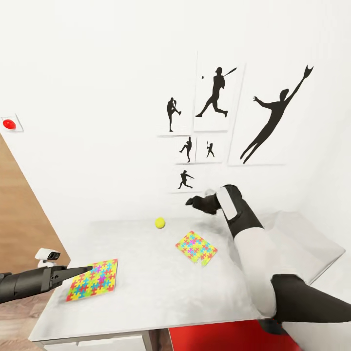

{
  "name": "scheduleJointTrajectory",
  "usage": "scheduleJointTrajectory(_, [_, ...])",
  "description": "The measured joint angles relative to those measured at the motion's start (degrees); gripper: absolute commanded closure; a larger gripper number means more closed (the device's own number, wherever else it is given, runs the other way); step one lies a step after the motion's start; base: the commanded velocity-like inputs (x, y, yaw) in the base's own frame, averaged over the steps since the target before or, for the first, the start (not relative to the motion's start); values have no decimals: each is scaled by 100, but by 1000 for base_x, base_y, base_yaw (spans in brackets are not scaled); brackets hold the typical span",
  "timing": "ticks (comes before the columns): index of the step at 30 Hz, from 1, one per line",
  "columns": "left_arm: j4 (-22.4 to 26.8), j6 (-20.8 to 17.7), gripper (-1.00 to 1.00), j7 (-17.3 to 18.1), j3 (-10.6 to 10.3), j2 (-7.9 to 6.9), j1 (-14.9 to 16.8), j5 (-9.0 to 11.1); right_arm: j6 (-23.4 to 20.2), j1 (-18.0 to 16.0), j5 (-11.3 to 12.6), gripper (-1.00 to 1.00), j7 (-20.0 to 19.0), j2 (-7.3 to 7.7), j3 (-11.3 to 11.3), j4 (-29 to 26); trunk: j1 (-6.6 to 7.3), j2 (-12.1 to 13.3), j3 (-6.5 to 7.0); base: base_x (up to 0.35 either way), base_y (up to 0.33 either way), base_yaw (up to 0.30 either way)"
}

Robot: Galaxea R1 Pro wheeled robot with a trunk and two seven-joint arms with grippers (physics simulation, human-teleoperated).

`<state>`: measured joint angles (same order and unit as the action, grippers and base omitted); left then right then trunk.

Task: Put all the toys in the child's room - the three board games (two on the bed and one on the table), the two jigsaw puzzles on the table, and the tennis ball on the table - inside the toy box on the table in the child's room.

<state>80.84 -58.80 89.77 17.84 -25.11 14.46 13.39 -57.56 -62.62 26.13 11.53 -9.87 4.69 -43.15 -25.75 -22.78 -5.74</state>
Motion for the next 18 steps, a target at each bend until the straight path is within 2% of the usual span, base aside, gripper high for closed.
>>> scheduleJointTrajectory(4, [0, 0, -100, 0, 0, 0, -1, -6, 378, -571, -5, -100, 569, -7, -4, 982, 0, 0, 0, 0, 0, 0])
scheduleJointTrajectory(9, [0, 0, -100, 0, 0, 0, 0, -8, 818, -1017, 19, -100, 1300, -7, -15, 1945, 0, 0, -1, 0, 0, 0])
scheduleJointTrajectory(14, [0, 0, -100, 0, 0, 0, 0, -8, 966, -1112, 24, -100, 1588, 0, -13, 2203, 0, 0, -1, 0, 0, 0])
scheduleJointTrajectory(18, [0, 0, -100, 0, 0, 2, 0, -14, 980, -1118, 1, -100, 1632, 41, -34, 2206, 0, 0, -1, 0, 0, 0])
